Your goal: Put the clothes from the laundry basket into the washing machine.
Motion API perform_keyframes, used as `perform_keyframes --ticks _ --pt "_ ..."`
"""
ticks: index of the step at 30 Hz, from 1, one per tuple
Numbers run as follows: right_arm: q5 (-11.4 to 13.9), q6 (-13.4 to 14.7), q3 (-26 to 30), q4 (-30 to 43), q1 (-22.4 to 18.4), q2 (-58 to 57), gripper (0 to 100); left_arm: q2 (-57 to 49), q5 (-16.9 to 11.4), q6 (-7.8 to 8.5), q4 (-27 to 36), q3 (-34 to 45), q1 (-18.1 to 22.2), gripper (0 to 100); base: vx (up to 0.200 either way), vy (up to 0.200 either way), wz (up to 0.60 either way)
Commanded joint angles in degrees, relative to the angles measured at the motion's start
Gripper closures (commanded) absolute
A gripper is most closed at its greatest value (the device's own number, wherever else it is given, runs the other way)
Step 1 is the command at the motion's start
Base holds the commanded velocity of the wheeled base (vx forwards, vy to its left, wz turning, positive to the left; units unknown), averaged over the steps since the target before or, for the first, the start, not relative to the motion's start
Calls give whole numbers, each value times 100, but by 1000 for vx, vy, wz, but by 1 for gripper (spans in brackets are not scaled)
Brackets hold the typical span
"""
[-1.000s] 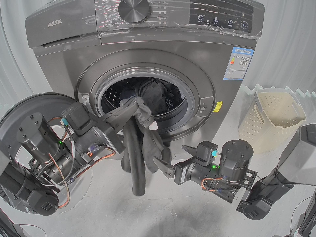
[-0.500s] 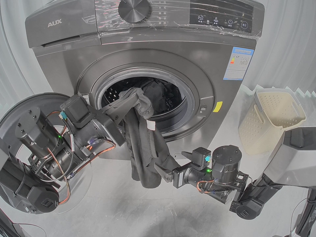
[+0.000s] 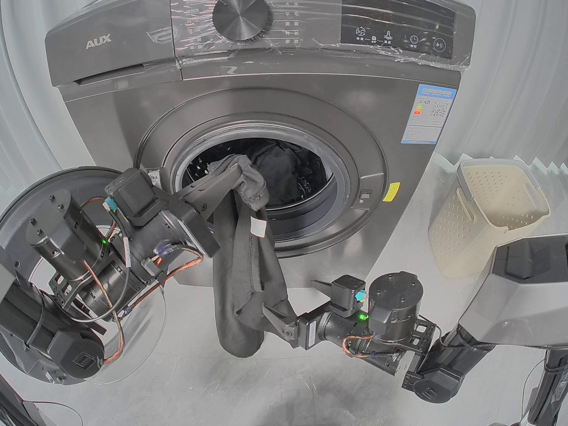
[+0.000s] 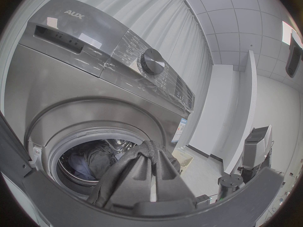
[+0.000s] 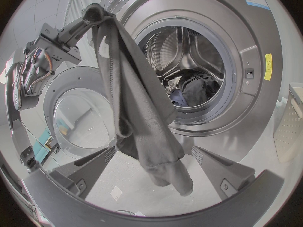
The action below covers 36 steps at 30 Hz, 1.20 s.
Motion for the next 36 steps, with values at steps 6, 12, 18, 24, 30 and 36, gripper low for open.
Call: perform_keyframes --ticks 6,12,18,24,30,36 --pt "7 6 -63 -19 222 199 0 9 5 -3 3 0 39 100 0 0 0" --pt "7 -3 -459 -116 178 559 0 -8 5 -3 3 0 56 100 0 0 0" --pt "-2 -20 -1267 -89 117 919 0 -8 5 5 3 0 56 100 0 0 0" --pt "-81 -3 -1812 -142 20 1271 0 -17 -3 5 -6 0 56 100 0 0 0" --pt "-89 6 -2093 -212 11 1315 100 9 -3 5 3 0 65 100 0 0 0" --pt "-98 6 -1601 -212 20 805 100 53 -3 5 -6 0 215 100 0 0 0"
